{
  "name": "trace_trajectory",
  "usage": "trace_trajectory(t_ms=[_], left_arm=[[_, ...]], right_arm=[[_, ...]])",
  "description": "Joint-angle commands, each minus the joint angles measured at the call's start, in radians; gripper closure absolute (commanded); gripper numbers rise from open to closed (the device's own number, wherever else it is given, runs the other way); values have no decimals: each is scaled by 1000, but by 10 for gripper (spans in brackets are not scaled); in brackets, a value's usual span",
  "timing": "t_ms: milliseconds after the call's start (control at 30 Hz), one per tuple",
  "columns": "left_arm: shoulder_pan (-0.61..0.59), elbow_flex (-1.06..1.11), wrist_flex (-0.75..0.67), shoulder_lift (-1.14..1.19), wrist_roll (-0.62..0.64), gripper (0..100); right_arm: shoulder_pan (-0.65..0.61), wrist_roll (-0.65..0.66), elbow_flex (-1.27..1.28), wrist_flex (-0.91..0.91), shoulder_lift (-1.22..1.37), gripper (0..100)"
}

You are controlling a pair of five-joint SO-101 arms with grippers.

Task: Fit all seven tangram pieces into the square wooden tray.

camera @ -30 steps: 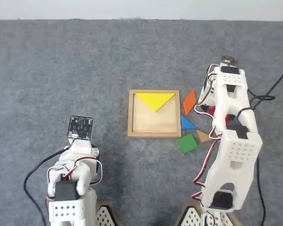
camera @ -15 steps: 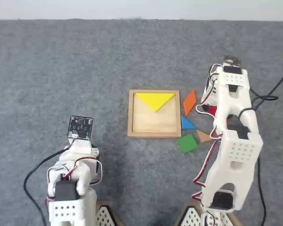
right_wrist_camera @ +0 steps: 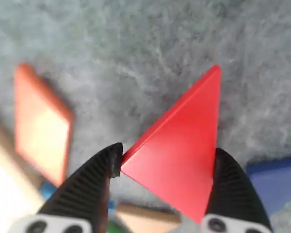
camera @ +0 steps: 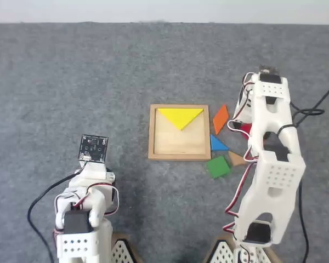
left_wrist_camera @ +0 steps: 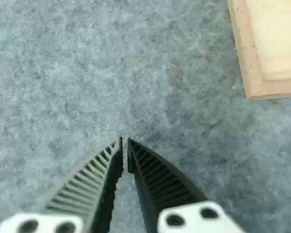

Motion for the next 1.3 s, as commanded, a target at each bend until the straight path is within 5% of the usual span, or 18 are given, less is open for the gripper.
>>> trace_trajectory(t_ms=[0,200,500,800,1033,1267], left_arm=[[5,-10,3,-17,-2,979],[5,-10,3,-17,-2,979],[5,-10,3,-17,-2,979],[5,-10,3,-17,-2,979],[5,-10,3,-17,-2,979],[5,-10,3,-17,-2,979]], right_arm=[[-41,12,-54,44,-147,829],[-150,18,-54,102,-269,829],[-417,267,-54,173,-328,829],[-553,493,-48,163,-318,829],[-562,331,-8,90,-318,829],[-674,347,175,-90,-315,829]])
